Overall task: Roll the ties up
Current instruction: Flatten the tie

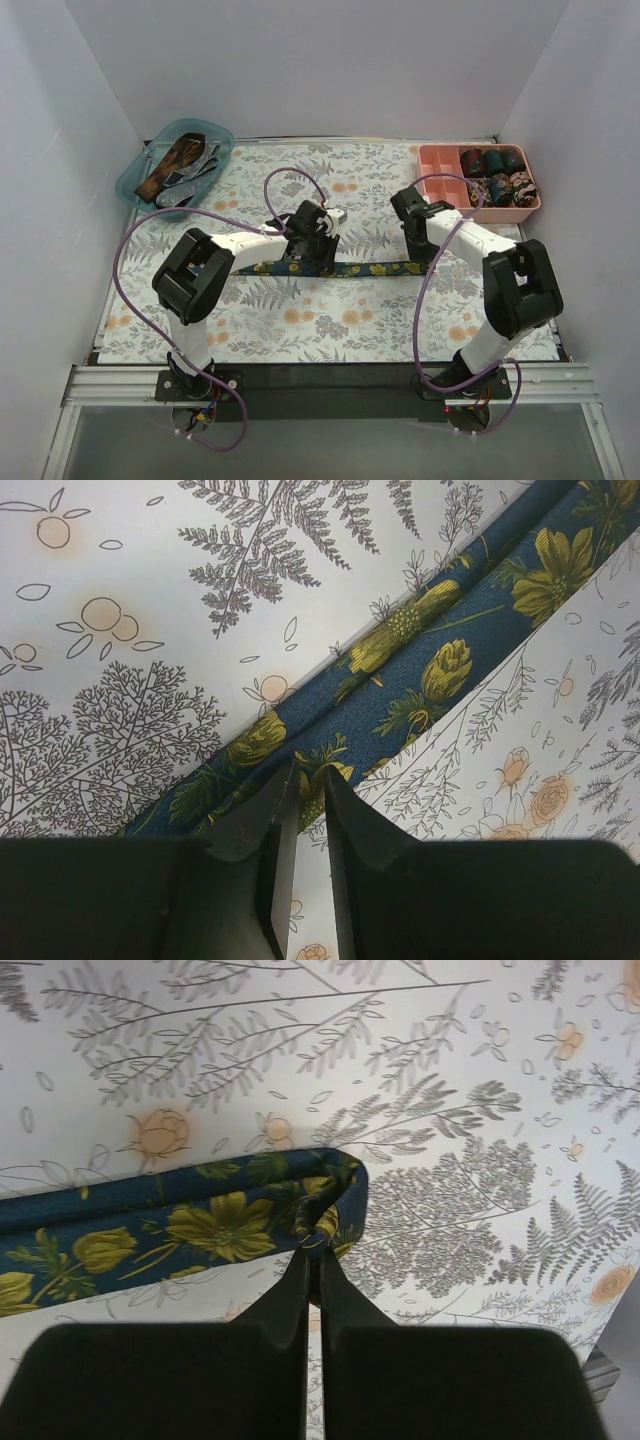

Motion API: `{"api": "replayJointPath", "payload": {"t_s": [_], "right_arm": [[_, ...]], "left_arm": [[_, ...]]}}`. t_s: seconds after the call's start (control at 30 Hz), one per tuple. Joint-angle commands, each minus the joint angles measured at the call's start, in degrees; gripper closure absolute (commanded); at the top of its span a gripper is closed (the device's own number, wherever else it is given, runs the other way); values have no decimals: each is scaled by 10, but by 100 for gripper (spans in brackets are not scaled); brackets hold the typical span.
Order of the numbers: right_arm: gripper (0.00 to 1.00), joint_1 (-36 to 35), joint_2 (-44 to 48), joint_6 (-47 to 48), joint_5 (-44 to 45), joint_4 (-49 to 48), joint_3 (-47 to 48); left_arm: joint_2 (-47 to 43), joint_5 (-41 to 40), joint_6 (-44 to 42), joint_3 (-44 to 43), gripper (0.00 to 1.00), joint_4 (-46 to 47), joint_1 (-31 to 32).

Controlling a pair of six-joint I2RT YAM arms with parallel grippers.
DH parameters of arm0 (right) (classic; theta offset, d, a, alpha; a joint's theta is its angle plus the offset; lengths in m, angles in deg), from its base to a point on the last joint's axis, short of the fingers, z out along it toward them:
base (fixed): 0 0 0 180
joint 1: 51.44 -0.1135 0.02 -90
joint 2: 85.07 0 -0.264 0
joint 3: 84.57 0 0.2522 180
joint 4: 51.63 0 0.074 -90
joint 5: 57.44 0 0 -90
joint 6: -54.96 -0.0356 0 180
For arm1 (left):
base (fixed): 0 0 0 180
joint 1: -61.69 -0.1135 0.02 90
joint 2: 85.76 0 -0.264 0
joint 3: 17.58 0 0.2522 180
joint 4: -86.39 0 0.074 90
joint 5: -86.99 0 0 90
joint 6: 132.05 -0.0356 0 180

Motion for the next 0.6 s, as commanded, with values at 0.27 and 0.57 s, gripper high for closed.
{"api": "replayJointPath", "payload": {"t_s": [0.27, 0.57], "right_arm": [[99, -52, -65, -9, -81, -36, 27], [99, -53, -78, 8, -147, -74, 11]], "left_arm": [[17, 6, 14, -10, 83, -18, 1], [19, 3, 16, -11, 83, -20, 1]]}}
